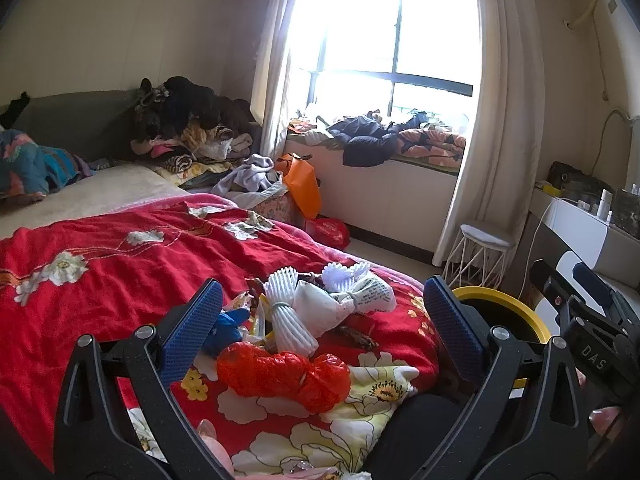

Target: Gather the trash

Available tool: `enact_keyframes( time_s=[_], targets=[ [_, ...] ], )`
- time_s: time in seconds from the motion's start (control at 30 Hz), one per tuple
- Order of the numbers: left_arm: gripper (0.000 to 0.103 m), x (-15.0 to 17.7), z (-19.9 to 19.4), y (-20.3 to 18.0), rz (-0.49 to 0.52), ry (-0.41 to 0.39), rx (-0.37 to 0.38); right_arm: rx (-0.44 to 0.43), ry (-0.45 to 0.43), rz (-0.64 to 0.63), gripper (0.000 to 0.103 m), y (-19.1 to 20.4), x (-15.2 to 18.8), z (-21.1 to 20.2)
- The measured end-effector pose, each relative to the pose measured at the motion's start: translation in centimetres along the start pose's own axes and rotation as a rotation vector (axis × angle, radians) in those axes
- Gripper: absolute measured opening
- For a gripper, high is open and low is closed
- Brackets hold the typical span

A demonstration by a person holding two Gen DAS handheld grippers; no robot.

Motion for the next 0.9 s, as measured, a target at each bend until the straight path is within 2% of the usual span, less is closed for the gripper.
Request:
enact_keyframes(
  time_s=[0.9],
  targets=[
    [0.093, -0.32, 0.20, -0.11, 0.000, 0.000, 0.005, 0.000, 0.001, 0.001, 0.097, -0.19, -0.19, -0.29]
  ],
)
Point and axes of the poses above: each gripper's, at about its wrist camera, not at the fingertips, and z roughly the way its jaws point, y to its left, x to its underside, the point moved 1 cm from there along z, roughly the way its jaws point, and after that the axes turned 2 degrees about -x, right-handed, at the moved point
